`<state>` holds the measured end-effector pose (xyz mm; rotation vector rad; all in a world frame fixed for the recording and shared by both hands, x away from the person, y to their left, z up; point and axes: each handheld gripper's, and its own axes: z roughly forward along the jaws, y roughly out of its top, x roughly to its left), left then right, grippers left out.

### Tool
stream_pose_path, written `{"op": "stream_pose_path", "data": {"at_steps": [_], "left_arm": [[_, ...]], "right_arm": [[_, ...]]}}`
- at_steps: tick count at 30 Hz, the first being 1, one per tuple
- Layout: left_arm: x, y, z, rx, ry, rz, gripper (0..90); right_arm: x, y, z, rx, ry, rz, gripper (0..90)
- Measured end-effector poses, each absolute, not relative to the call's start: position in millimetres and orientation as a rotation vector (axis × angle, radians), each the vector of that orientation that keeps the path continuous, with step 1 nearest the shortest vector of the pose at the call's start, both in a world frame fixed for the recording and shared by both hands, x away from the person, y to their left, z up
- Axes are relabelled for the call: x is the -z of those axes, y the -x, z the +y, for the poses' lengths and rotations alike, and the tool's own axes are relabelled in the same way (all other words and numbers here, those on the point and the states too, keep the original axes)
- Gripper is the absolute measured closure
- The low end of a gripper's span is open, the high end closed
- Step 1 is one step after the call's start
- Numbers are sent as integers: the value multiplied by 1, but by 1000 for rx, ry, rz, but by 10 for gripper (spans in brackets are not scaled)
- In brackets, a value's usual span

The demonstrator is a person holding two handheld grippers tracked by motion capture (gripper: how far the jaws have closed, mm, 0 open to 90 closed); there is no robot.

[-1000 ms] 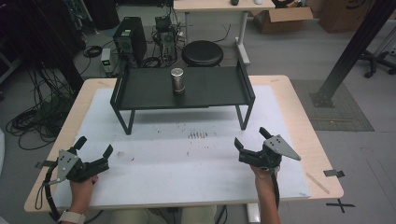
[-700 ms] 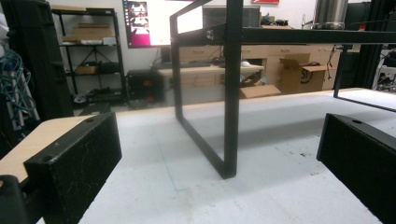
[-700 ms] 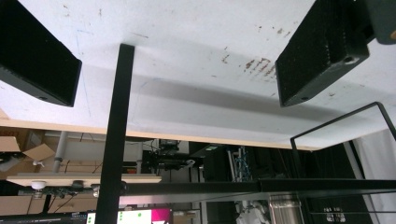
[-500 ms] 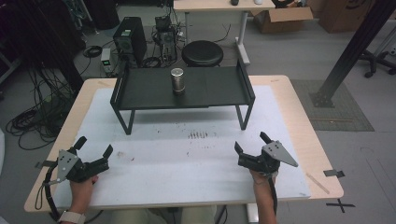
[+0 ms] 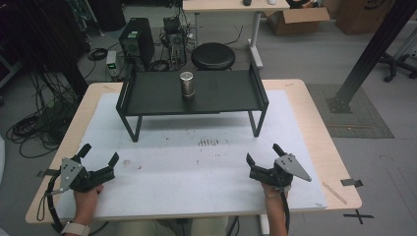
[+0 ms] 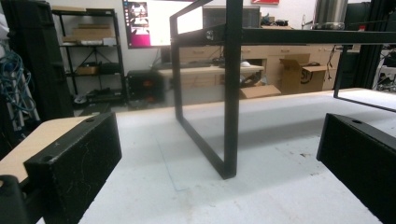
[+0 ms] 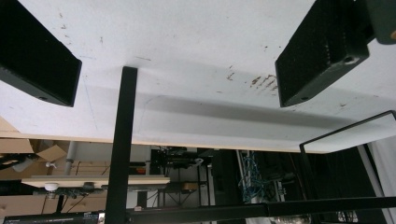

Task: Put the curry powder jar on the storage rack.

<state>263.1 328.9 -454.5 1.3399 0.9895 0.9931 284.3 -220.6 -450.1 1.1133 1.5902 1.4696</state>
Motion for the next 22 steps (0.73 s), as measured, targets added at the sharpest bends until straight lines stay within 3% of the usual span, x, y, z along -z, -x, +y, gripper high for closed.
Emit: {"op": "stream_pose_path", "data": {"at_steps": [22], "left_arm": [[455, -263, 329, -996, -1337, 989, 2]], "right_arm": [[453, -275, -221, -1488, -1044, 1516, 1]]}}
